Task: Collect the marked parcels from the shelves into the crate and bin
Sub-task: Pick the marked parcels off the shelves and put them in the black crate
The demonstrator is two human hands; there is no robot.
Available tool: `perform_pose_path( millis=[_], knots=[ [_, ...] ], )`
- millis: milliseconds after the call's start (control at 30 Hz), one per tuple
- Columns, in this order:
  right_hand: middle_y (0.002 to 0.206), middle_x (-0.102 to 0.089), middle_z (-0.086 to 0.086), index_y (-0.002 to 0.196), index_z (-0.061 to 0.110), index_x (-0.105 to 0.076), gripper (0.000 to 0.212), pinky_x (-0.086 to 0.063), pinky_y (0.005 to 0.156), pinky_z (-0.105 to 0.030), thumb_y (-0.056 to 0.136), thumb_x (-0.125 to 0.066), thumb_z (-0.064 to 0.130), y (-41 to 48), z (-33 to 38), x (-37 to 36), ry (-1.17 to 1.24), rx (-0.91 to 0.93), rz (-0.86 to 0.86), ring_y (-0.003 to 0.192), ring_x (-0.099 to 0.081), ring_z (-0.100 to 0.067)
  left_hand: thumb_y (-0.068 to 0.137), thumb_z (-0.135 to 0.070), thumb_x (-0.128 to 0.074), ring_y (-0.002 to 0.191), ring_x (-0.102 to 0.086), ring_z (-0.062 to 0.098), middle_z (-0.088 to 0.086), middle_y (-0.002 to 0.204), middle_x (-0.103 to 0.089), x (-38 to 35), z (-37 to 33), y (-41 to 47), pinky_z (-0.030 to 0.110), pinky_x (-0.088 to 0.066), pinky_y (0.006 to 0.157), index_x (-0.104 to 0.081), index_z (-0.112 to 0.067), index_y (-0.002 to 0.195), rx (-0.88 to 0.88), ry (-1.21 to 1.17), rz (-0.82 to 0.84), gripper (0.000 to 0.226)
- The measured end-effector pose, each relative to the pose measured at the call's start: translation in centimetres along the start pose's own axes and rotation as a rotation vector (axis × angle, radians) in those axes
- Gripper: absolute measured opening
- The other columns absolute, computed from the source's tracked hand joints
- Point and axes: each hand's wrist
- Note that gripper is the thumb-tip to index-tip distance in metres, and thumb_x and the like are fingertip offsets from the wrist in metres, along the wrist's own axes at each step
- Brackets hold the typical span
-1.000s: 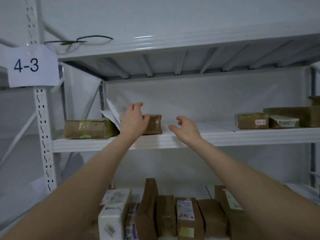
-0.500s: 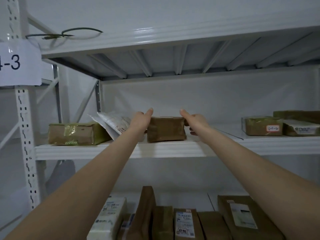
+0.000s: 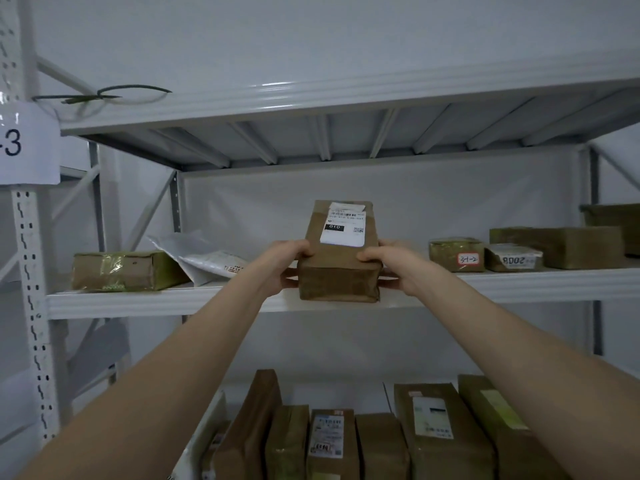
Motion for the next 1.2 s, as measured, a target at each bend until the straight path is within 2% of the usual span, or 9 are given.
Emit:
perform_pose_path(
  millis=[167, 400, 533, 633, 733, 867, 967, 1033, 1200],
  knots=[
    [0.099, -0.067, -0.001, 0.114, 0.018, -0.057, 0.038, -0.047, 0.065, -0.028, 0.083, -0.063, -0.003, -1.6, -1.7, 1.6, 0.110, 0.039, -0.016, 0.081, -0.061, -0.014, 0.086, -0.025, -0.068, 0.095, -0.062, 0.023, 0.004, 0.115, -0.064, -1.3, 1.2, -1.4, 0.034, -0.052, 0.072, -0.053, -0.014, 0.130, -0.060, 0.007, 0.008, 0.048],
    [0.101, -0.066, -0.008, 0.104, 0.011, -0.057, 0.033, -0.052, 0.063, -0.029, 0.081, -0.061, -0.013, -2.7, -3.1, 2.9, 0.179, 0.131, -0.096, 0.084, -0.065, -0.020, 0.090, -0.006, -0.060, 0.087, -0.064, 0.011, -0.003, 0.104, -0.067, -2.9, 1.6, -2.9, 0.028, -0.050, 0.068, -0.054, -0.016, 0.132, -0.187, -0.063, 0.018, 0.044],
    [0.105, -0.068, -0.008, 0.125, 0.018, -0.056, 0.049, -0.057, 0.082, -0.040, 0.083, -0.064, -0.006, -2.6, -1.6, 2.8, 0.010, 0.292, -0.175, 0.093, -0.067, -0.024, 0.089, -0.004, -0.060, 0.097, -0.062, 0.018, 0.004, 0.116, -0.063, -3.0, 0.3, -3.0, 0.031, -0.051, 0.077, -0.045, -0.022, 0.141, -0.277, -0.070, -0.010, 0.057],
    [0.111, -0.067, -0.009, 0.140, 0.028, -0.043, 0.069, -0.056, 0.085, -0.047, 0.083, -0.064, -0.005, -1.7, 0.3, 2.6, -0.089, 0.322, -0.214, 0.096, -0.067, -0.025, 0.081, -0.007, -0.073, 0.115, -0.056, 0.017, -0.001, 0.130, -0.055, -2.7, -0.3, -3.0, 0.033, -0.049, 0.095, -0.033, -0.033, 0.146, -0.386, 0.078, 0.141, 0.081],
    [0.130, -0.057, -0.009, 0.139, 0.023, -0.047, 0.066, -0.051, 0.095, -0.041, 0.081, -0.072, 0.004, -1.0, 1.7, 2.8, -0.144, 0.253, -0.039, 0.109, -0.060, -0.024, 0.078, -0.002, -0.074, 0.118, -0.052, 0.013, -0.003, 0.136, -0.049, -2.6, -0.4, -2.7, 0.019, -0.046, 0.091, -0.041, -0.030, 0.143, -0.432, 0.364, 0.234, 0.078],
    [0.135, -0.051, -0.004, 0.138, 0.017, -0.050, 0.070, -0.039, 0.102, -0.028, 0.076, -0.080, 0.028, -1.0, 2.4, 3.0, -0.535, 0.251, 0.157, 0.123, -0.048, -0.021, 0.084, -0.004, -0.069, 0.110, -0.055, 0.014, 0.005, 0.128, -0.059, -3.4, -0.1, -1.2, 0.019, -0.042, 0.090, -0.054, -0.018, 0.134, -0.472, 0.454, 0.065, 0.053],
    [0.135, -0.051, 0.001, 0.136, 0.032, -0.050, 0.058, -0.037, 0.103, -0.040, 0.083, -0.070, 0.040, -0.3, 2.7, 1.8, -1.116, 0.349, -0.052, 0.126, -0.043, -0.025, 0.086, -0.003, -0.065, 0.121, -0.052, 0.020, 0.006, 0.132, -0.055, -4.8, -0.2, 0.0, 0.022, -0.041, 0.097, -0.049, -0.015, 0.138, -0.487, 0.475, 0.069, 0.056],
    [0.137, -0.049, 0.002, 0.133, 0.038, -0.050, 0.048, -0.023, 0.110, -0.054, 0.087, -0.063, 0.044, 0.3, 2.6, 0.7, -1.410, 0.435, -0.216, 0.135, -0.031, -0.029, 0.089, -0.002, -0.060, 0.124, -0.048, 0.019, 0.006, 0.141, -0.046, -5.6, -0.1, 0.4, 0.023, -0.038, 0.099, -0.033, -0.017, 0.147, -0.455, 0.459, 0.141, 0.066],
    [0.132, -0.055, -0.003, 0.136, 0.045, -0.042, 0.045, -0.018, 0.111, -0.054, 0.096, -0.045, 0.025, 2.1, 0.9, -0.1, -1.521, 0.418, -0.342, 0.129, -0.041, -0.029, 0.090, -0.006, -0.056, 0.133, -0.040, 0.024, 0.010, 0.149, -0.037, -4.0, 0.6, 1.2, 0.032, -0.034, 0.107, -0.028, -0.016, 0.149, -0.480, 0.652, -0.021, 0.065]
  ],
)
Point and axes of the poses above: each hand's wrist, its own y-axis towards the middle knuckle, its own x-axis out of the back of the hand, z = x × y
